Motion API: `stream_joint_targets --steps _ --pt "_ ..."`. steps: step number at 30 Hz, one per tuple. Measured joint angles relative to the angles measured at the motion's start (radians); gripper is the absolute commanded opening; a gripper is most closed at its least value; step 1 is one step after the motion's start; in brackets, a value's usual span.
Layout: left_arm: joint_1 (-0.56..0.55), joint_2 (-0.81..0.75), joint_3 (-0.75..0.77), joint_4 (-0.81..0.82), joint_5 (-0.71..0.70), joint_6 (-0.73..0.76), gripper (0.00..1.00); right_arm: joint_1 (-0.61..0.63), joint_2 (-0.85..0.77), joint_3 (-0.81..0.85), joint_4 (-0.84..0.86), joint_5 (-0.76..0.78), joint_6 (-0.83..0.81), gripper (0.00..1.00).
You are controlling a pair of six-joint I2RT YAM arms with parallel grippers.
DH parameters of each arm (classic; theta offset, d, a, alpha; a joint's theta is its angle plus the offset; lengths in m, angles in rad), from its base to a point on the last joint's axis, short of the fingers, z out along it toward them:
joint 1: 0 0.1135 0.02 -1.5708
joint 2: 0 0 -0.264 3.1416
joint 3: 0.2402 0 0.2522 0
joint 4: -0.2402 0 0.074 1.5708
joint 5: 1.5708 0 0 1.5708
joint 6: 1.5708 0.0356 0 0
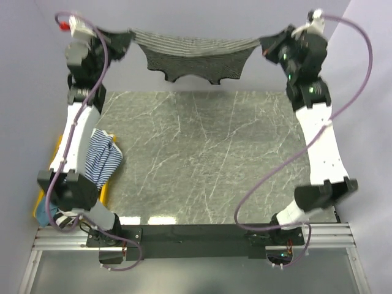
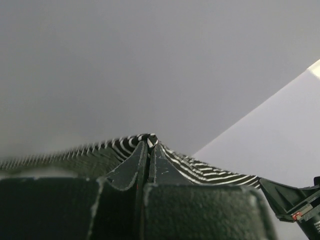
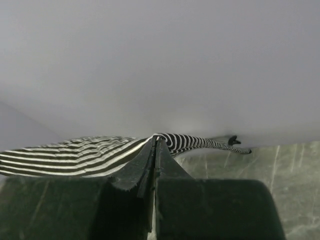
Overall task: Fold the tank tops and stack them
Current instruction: Flatten the tank top out
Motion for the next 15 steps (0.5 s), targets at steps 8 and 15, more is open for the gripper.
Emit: stream_joint_targets --steps 8,15 --pt "-0.003 -0.394 -0.8 0.143 0.013 -0.087 0.01 0.002 -0.375 -0.815 0.154 -0.045 0.066 0.0" --pt "-0.183 -0.602 -1.377 0.111 -0.06 -0.152 0.05 0.011 -0.539 -1.468 0.179 -0.11 0.179 0.34"
